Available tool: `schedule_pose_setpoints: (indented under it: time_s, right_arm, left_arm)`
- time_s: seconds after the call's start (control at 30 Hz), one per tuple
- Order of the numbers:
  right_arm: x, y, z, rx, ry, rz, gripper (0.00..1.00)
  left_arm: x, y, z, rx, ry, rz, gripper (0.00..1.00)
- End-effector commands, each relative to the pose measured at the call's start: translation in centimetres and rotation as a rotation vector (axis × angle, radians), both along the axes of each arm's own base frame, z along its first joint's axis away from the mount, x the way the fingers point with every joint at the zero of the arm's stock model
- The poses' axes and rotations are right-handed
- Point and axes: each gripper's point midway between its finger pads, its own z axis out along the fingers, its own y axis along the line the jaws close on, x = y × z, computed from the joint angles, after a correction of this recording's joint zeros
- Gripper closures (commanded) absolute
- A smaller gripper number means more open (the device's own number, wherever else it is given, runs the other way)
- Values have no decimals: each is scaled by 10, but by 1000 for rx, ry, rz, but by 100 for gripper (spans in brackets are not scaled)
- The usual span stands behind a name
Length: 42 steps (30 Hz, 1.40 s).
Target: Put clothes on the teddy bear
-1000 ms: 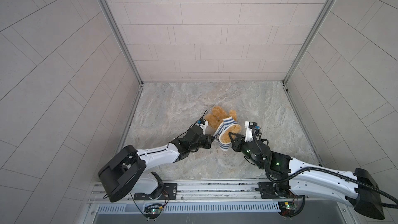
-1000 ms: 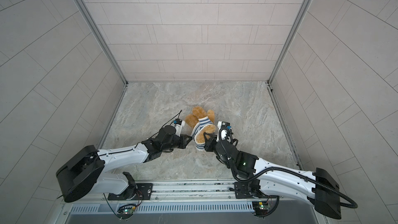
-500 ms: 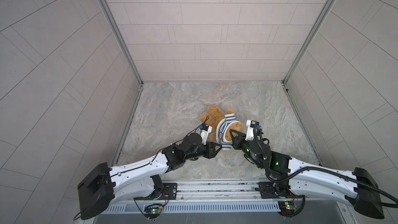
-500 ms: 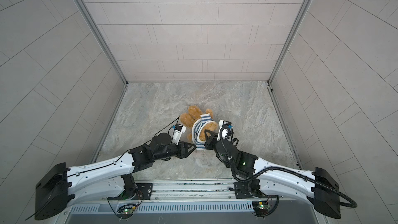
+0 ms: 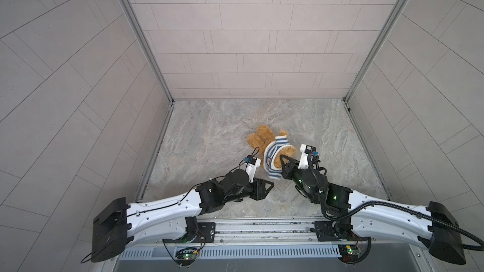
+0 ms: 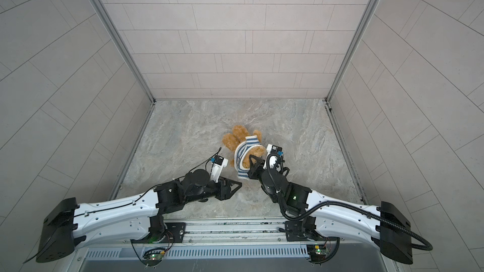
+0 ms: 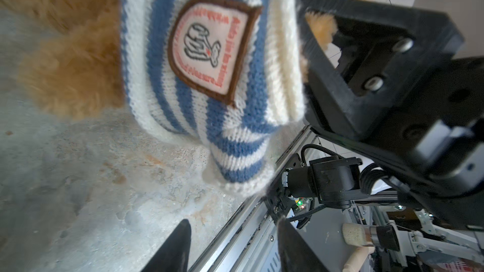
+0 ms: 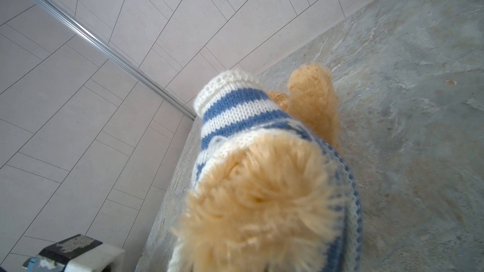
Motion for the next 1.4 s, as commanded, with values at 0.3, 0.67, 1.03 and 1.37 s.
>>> schedule_pose_setpoints:
  time_s: [0.3, 0.67, 1.03, 1.37]
  right_arm:
    - [4, -4, 26, 93, -46, -48, 100]
    - [3, -6, 25, 96, -43, -54, 100]
    - [1, -9, 31, 102, -50, -50, 100]
    - [-6, -8, 43, 137, -55, -5, 100]
  left_arm:
    - [24, -32, 31, -100, -15, 67, 50]
    - [30, -31, 11, -36, -5, 101, 88]
    - [34, -9, -26, 21, 33, 153, 100]
    - [52, 23, -51, 134, -2, 219, 100]
